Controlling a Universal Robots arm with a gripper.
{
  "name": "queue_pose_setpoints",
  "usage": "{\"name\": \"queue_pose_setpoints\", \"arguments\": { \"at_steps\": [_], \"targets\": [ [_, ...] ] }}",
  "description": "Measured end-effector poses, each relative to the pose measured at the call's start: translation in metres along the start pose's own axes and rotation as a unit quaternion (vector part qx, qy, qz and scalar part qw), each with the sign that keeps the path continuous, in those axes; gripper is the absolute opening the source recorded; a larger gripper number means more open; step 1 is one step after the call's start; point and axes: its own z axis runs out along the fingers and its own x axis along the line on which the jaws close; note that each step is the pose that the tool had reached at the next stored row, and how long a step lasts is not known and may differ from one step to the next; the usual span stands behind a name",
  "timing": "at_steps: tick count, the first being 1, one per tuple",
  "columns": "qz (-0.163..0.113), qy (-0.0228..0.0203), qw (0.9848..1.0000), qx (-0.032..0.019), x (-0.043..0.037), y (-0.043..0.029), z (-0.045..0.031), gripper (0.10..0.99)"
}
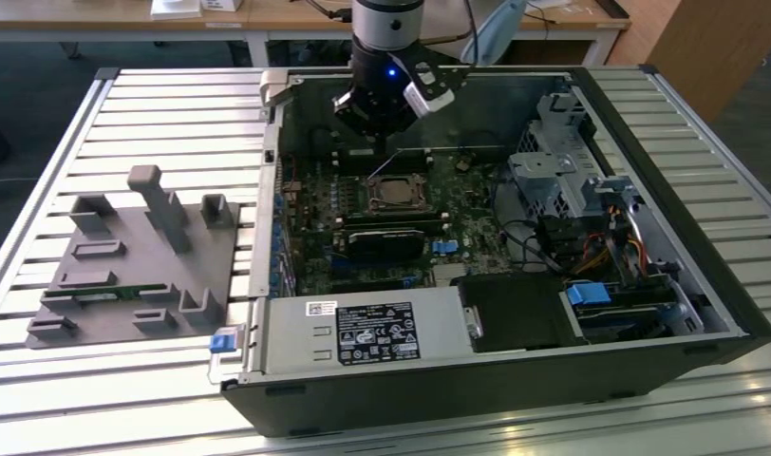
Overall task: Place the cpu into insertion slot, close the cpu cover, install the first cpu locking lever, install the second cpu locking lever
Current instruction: 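Install the first cpu locking lever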
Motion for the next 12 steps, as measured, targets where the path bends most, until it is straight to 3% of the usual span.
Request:
{"name": "queue_pose_setpoints", "arguments": {
  "at_steps": [4,12],
  "targets": [
    [0.0,-0.0001,1.0,-0.0001,-0.0001,0.0,0.0004,0.106],
    [0.0,0.0,1.0,0.0,-0.0079,-0.0007,0.0025,0.106]
  ]
}}
